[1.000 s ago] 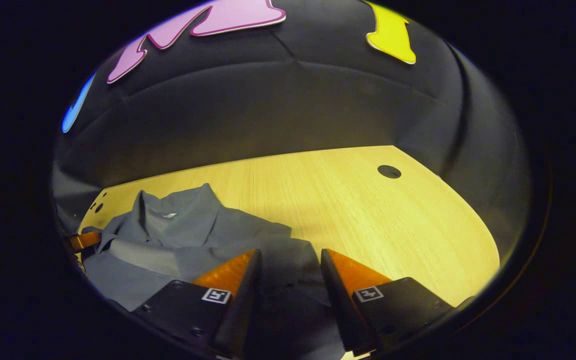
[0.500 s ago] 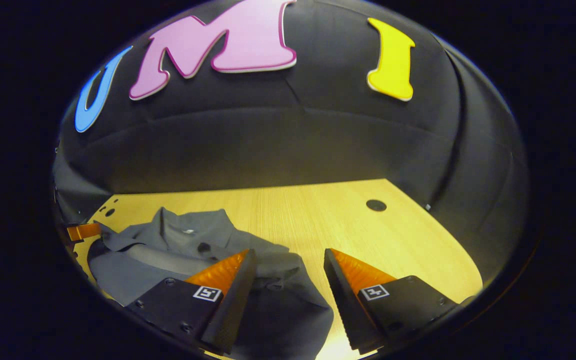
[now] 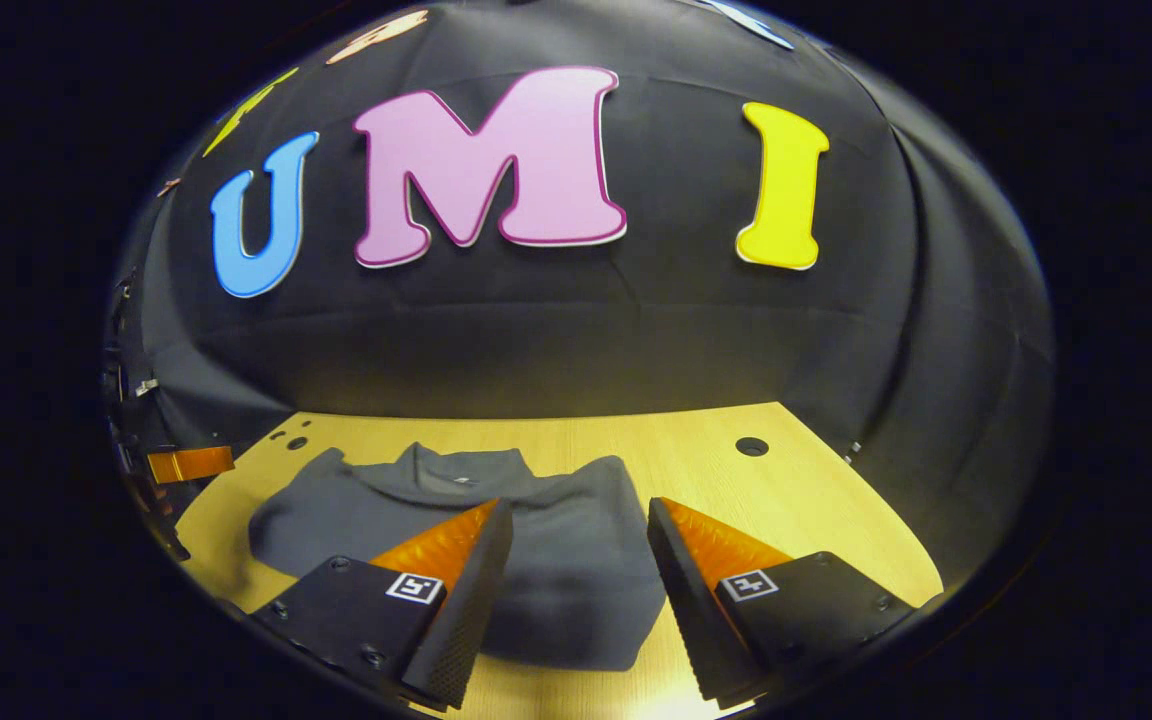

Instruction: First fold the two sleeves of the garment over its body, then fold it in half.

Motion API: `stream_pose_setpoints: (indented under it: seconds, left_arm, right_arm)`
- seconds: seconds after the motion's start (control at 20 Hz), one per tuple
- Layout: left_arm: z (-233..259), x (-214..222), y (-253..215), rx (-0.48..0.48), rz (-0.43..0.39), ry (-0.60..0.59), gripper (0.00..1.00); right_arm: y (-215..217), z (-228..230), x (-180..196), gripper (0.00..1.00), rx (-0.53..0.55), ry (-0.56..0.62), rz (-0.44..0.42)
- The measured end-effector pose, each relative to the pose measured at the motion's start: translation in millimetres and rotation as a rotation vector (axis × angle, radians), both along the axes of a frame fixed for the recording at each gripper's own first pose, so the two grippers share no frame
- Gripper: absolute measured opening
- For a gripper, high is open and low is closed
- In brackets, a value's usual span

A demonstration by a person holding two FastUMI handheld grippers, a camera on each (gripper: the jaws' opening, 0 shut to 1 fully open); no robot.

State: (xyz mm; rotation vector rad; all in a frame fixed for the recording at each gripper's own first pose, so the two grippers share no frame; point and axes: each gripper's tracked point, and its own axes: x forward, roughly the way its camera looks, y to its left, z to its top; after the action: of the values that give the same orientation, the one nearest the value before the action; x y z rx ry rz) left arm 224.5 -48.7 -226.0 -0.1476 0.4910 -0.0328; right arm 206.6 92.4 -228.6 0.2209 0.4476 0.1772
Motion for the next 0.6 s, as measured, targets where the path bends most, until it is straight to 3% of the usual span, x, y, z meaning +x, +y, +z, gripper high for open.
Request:
stream_pose_setpoints:
  seconds: [0.4, 0.6]
  left_arm:
    - [43, -100, -21, 0.006, -0.011, -0.017, 0.95]
    - [41, -135, -32, -0.007, 0.046, 0.003, 0.95]
  right_arm:
    - [1, 48, -62, 0.85, 0.061, -0.049, 0.136]
    - [5, 32, -87, 0.85, 0.059, -0.027, 0.195]
